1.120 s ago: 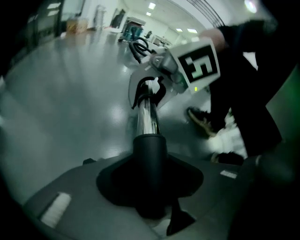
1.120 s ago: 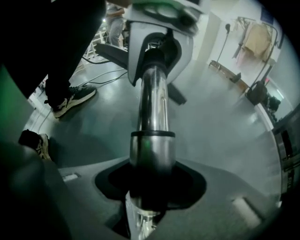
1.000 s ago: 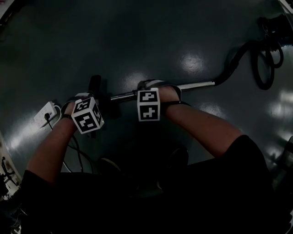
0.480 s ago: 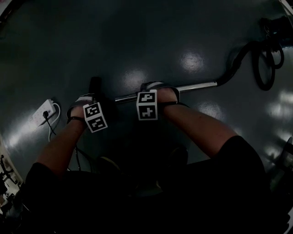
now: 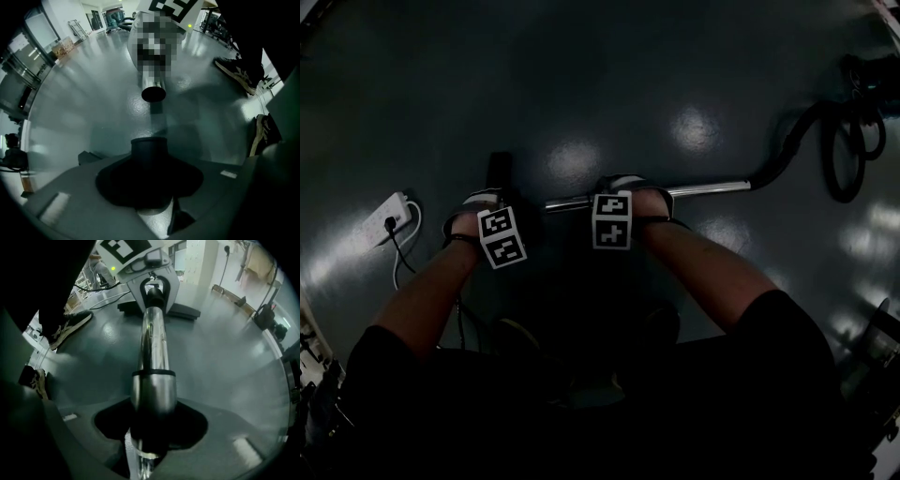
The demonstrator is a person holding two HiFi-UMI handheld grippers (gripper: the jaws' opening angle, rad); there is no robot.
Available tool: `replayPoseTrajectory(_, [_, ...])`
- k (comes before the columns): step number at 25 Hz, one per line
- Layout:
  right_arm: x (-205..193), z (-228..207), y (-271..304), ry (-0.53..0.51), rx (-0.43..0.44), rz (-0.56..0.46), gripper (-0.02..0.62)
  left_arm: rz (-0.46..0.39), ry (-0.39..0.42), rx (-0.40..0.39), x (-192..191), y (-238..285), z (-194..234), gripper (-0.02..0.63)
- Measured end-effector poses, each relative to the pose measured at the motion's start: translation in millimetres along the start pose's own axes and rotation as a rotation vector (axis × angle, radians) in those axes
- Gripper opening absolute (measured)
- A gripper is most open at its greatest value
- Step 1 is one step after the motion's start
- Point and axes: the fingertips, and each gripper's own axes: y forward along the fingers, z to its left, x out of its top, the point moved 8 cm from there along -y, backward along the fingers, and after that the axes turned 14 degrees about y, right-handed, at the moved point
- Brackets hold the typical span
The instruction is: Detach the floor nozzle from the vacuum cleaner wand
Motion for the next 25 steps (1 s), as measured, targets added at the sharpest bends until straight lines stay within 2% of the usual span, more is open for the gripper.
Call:
replayPoseTrajectory(6, [-5,0,-1,0.029,0.018,-0.037,0.195,-0.052,0.017,-0.014,6,7,-4,0.192])
replayPoseTrajectory(13, [-5,0,-2,0.032,0.021,-0.063,0.201,-0.043,0.02,-0.05,8,17,-4,0.21])
replayPoseTrajectory(14, [-6,-1,-3,0.042,0.027,-0.071,0.213,-0.049,0.014,-0.053,8,16,-3,0.213])
replayPoseTrajectory(15, [-7,-1,-4,0.059,0.038,-0.079,0.263,-0.061,0.002,-0.055,8,15,-2,0.221])
replayPoseTrajectory(17, [-8,-2,-6,0.101,0.066,-0.097,0.338,-0.103,-0.042,-0.059,7,10,0,0.252])
replayPoseTrajectory(20, [-9,-2,-17,0.128,0.072,-0.148,0.342,-0.195,-0.15,-0.036,4,-6,8,0.299])
replayPoseTrajectory(22, [-7,-2,-33,0.142,0.051,-0.192,0.344,-0.276,-0.253,0.005,0,-27,14,0.315])
replayPoseTrajectory(25, [-5,2,-74,0.22,0.018,-0.253,0.344,-0.398,-0.46,0.101,-8,-79,17,0.318])
